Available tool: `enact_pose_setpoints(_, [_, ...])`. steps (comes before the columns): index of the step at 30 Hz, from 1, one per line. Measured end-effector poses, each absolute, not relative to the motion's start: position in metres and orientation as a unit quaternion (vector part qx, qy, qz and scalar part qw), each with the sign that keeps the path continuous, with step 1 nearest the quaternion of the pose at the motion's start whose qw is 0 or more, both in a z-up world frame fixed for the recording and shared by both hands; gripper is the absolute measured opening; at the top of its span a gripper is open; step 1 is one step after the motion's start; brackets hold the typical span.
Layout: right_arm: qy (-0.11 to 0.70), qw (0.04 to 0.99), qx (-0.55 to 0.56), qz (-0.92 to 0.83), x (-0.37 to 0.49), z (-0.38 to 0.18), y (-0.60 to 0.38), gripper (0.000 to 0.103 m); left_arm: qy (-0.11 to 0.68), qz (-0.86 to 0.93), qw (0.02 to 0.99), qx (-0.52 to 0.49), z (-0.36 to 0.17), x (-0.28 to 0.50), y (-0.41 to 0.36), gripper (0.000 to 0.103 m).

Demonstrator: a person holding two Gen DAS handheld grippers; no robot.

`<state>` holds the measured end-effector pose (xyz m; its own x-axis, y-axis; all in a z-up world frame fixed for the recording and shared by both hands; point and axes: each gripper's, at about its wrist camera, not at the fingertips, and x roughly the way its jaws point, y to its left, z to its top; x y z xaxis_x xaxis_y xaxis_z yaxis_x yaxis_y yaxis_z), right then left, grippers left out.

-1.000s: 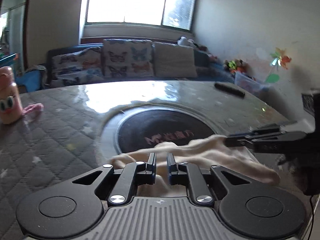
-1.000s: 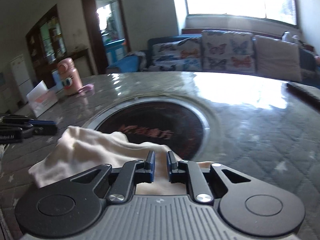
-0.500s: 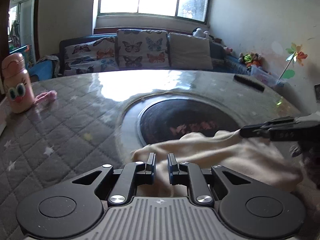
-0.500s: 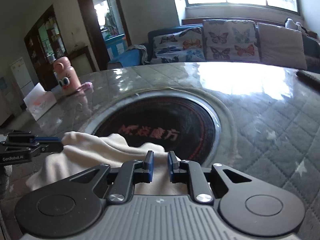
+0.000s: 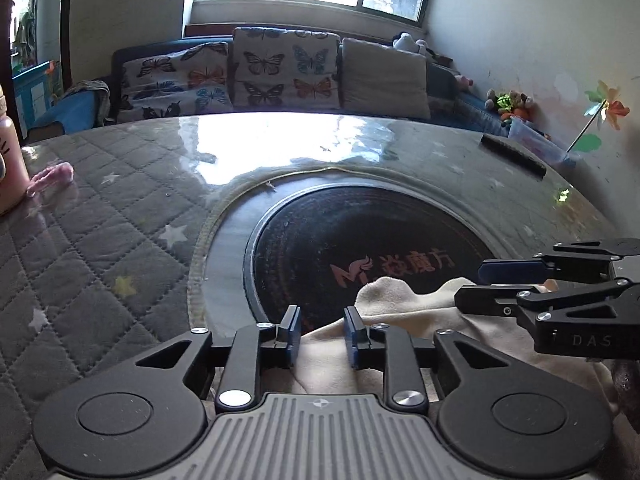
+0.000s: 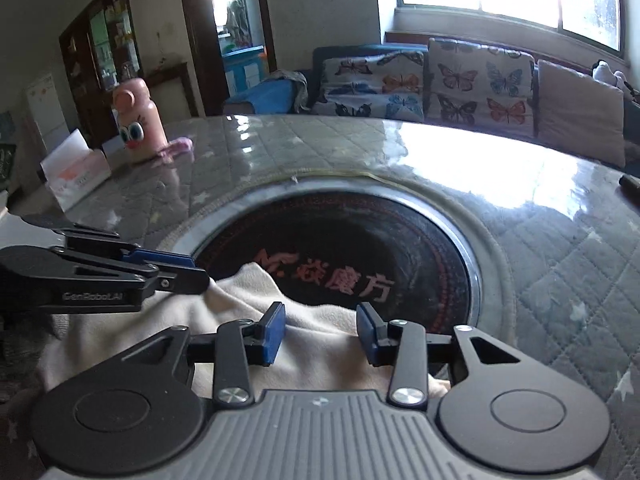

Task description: Fold clothes

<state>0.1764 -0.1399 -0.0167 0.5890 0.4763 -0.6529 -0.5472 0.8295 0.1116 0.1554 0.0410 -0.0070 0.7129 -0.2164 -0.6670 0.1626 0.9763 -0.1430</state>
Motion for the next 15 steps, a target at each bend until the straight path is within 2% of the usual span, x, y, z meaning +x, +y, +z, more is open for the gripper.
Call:
enact_pose_setpoints(7, [0.364,0.878,-0.084,0.298,0.183,-0.028,-0.114,0.041,0.355,-0.12,0.926,-0.034,-0.001,0.146,0.033,0.026])
enact_pose_setpoints(15, [0.343,0.89,-0.068,0.293,0.175,-0.008,-0.13,0.041,0.334,-0.139,0.932,0.013,0.002,0.112,0.026,0.029])
